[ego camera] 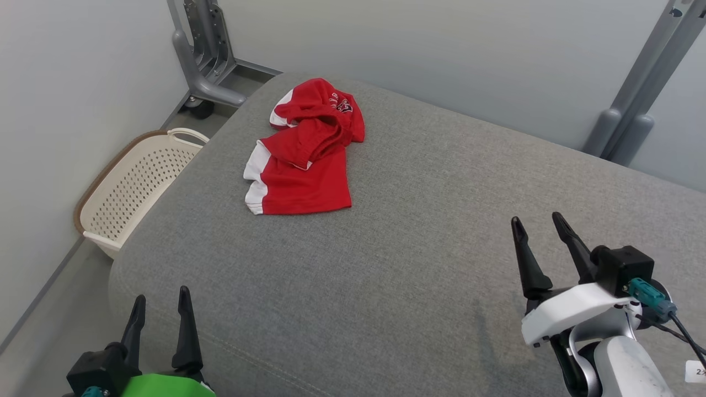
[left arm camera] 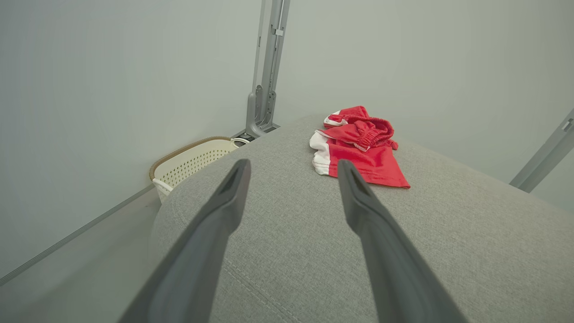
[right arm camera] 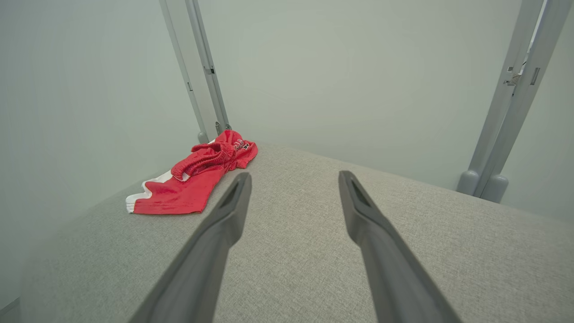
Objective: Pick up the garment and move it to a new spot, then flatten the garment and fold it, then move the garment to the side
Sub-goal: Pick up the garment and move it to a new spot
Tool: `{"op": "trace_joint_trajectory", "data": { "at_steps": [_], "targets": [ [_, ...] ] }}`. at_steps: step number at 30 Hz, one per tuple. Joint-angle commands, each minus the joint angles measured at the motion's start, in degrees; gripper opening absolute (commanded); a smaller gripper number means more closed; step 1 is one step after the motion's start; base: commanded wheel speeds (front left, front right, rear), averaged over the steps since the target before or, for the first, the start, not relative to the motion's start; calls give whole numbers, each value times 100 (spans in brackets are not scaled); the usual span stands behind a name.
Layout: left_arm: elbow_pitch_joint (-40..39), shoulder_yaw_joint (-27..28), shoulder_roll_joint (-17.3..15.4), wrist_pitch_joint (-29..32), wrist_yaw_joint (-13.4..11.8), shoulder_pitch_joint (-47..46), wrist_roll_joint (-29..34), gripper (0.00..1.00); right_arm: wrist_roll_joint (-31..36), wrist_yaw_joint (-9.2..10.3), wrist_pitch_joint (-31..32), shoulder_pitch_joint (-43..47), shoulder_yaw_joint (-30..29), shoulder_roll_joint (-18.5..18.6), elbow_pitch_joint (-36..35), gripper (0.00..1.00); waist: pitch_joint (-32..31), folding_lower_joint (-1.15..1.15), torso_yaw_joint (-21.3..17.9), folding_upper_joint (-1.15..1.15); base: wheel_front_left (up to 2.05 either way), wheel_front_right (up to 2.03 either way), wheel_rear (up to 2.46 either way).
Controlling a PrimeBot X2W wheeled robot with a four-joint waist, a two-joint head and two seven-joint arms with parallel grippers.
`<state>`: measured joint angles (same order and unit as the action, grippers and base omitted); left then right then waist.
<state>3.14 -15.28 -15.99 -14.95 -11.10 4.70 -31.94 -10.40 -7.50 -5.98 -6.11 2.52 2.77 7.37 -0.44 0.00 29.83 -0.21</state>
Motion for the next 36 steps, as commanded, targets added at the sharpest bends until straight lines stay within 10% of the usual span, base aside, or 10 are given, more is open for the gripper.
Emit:
{"op": "trace_joint_trajectory", "data": {
  "at_steps": [1,20,36],
  "targets": [
    [25,-18,-16,-20,32,-25,51,100,33,2,-34,72,-70,24,-37,100,-19,0,-13,21,0,0,0],
    [57,273,-1093,838,514,-2032,123,100,351,2,231,-458,-246,24,-719,100,864,0,-1351,21,0,0,0],
    [1724,269,-1626,1608,1203,-4207,-52,100,789,2,601,-1280,-308,23,-1533,100,2377,0,-2298,21,0,0,0]
  ]
}}
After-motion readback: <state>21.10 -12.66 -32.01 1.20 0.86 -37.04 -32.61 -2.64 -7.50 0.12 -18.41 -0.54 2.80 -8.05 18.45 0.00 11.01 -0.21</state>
